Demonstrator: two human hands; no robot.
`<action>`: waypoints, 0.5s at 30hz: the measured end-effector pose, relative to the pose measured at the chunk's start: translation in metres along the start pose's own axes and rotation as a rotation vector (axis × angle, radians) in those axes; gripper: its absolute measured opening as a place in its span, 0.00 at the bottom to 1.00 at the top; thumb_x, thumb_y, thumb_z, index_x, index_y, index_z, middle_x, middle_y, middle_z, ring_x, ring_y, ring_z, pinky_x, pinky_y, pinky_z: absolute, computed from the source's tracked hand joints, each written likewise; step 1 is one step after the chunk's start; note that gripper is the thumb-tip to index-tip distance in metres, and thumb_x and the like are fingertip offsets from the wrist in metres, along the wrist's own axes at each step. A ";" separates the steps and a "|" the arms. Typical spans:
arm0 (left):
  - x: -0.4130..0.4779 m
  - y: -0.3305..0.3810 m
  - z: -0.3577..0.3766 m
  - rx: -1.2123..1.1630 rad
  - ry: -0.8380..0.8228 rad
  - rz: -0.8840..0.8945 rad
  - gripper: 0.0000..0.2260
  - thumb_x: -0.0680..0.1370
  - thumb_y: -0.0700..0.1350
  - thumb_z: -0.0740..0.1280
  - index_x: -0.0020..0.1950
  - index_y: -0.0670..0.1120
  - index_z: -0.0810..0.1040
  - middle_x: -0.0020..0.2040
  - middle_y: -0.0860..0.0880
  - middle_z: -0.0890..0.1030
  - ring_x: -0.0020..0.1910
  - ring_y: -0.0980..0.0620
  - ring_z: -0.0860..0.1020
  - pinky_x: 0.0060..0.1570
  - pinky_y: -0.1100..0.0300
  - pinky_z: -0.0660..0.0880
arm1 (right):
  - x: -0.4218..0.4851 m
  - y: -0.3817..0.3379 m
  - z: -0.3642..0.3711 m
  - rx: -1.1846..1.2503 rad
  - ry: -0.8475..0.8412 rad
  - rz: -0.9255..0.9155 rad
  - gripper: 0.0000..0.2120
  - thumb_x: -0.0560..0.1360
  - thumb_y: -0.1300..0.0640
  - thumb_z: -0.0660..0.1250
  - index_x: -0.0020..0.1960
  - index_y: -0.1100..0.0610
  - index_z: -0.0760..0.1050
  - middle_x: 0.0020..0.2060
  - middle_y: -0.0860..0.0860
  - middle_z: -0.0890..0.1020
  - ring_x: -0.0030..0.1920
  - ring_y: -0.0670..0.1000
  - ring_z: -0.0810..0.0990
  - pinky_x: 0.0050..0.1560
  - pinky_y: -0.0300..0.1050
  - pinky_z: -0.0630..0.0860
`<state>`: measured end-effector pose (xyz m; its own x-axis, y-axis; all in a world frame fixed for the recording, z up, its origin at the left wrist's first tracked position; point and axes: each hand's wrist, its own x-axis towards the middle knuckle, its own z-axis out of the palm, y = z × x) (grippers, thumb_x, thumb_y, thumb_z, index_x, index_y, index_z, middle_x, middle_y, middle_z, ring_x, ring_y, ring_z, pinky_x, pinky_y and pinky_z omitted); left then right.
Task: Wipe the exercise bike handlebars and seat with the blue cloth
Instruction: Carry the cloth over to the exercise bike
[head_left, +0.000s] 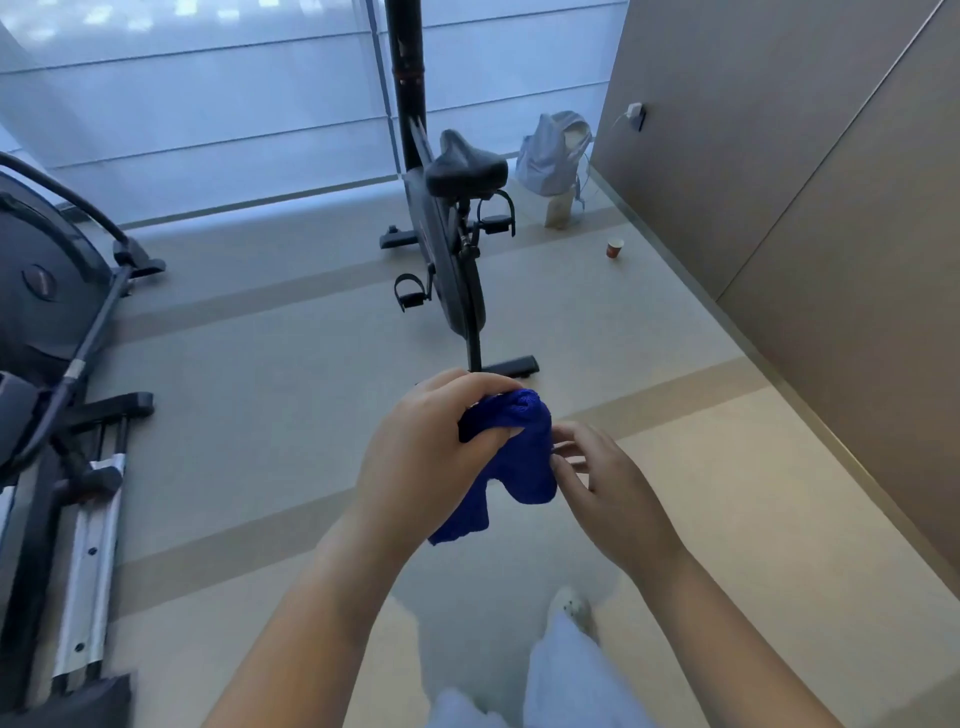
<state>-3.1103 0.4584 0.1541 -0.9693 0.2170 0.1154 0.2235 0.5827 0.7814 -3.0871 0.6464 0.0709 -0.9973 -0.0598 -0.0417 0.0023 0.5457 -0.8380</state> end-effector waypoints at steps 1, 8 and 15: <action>0.016 -0.001 0.003 -0.003 0.001 -0.005 0.12 0.74 0.42 0.69 0.53 0.58 0.80 0.46 0.63 0.79 0.47 0.60 0.75 0.44 0.65 0.72 | 0.015 0.004 -0.005 0.003 -0.002 0.000 0.12 0.79 0.58 0.58 0.59 0.47 0.74 0.52 0.39 0.78 0.53 0.41 0.77 0.53 0.43 0.77; 0.135 0.002 0.039 0.026 0.039 -0.049 0.11 0.74 0.42 0.69 0.52 0.57 0.80 0.45 0.61 0.79 0.46 0.60 0.75 0.42 0.66 0.72 | 0.138 0.040 -0.055 -0.020 -0.066 -0.054 0.11 0.79 0.58 0.59 0.59 0.46 0.73 0.52 0.37 0.76 0.52 0.39 0.77 0.53 0.43 0.77; 0.257 0.020 0.068 0.026 0.110 -0.096 0.11 0.74 0.43 0.69 0.53 0.57 0.80 0.46 0.61 0.79 0.46 0.60 0.75 0.43 0.66 0.73 | 0.261 0.063 -0.122 -0.035 -0.103 -0.110 0.13 0.80 0.57 0.59 0.61 0.44 0.69 0.53 0.36 0.75 0.53 0.41 0.76 0.53 0.44 0.77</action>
<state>-3.3477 0.5789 0.1572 -0.9914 0.0731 0.1090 0.1308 0.6171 0.7759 -3.3563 0.7669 0.0730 -0.9787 -0.2053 -0.0075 -0.1112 0.5601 -0.8209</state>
